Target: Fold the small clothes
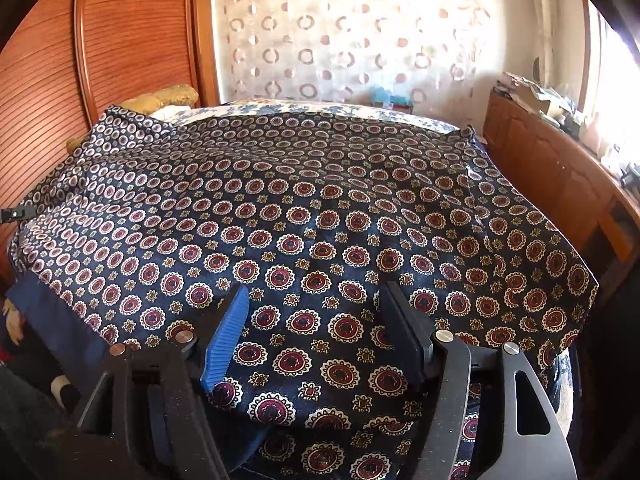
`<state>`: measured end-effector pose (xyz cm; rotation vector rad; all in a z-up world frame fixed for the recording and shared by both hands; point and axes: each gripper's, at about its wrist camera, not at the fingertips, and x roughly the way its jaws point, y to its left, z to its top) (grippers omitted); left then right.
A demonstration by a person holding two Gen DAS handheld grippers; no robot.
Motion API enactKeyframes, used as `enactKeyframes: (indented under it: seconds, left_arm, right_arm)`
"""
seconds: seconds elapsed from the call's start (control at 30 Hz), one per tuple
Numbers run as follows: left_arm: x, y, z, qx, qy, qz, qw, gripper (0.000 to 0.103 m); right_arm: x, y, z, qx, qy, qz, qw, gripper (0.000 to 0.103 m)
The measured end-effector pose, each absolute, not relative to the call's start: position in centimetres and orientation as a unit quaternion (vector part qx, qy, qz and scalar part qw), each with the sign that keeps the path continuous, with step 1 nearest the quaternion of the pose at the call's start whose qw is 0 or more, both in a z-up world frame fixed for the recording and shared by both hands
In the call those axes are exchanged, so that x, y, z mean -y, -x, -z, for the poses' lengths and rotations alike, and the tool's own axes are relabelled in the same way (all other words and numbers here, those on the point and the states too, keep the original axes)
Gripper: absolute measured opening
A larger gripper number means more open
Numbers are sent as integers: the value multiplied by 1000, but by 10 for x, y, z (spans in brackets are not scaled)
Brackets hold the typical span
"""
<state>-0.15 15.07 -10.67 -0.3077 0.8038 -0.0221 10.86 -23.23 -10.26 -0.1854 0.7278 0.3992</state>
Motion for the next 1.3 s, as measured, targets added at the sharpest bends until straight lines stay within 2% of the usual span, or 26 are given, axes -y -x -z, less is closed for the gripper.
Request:
enactKeyframes:
  seconds: [0.13, 0.2, 0.3, 0.37, 0.43, 0.73, 1.3]
  left_arm:
    - [-150, 1, 107, -391, 147, 11, 909, 44]
    - [-149, 0, 108, -390, 150, 19, 908, 30]
    - [-145, -1, 109, -393, 151, 38, 906, 14]
    - [-140, -2, 109, -397, 143, 46, 906, 6]
    - [-136, -2, 107, -392, 143, 57, 907, 2]
    - [-101, -13, 54, -312, 147, 114, 932, 0]
    - [39, -108, -25, -262, 90, 257, 926, 0]
  right_arm:
    - [232, -108, 103, -352, 90, -193, 911, 69]
    - [232, -108, 103, -352, 90, -193, 912, 69]
    - [233, -107, 103, -350, 87, -192, 913, 69]
    - [233, -107, 102, -349, 87, -192, 913, 69]
    - [233, -107, 102, -349, 87, -191, 914, 69]
    - [237, -106, 96, -358, 75, -206, 908, 69]
    - [288, -89, 80, -345, 32, -177, 921, 69]
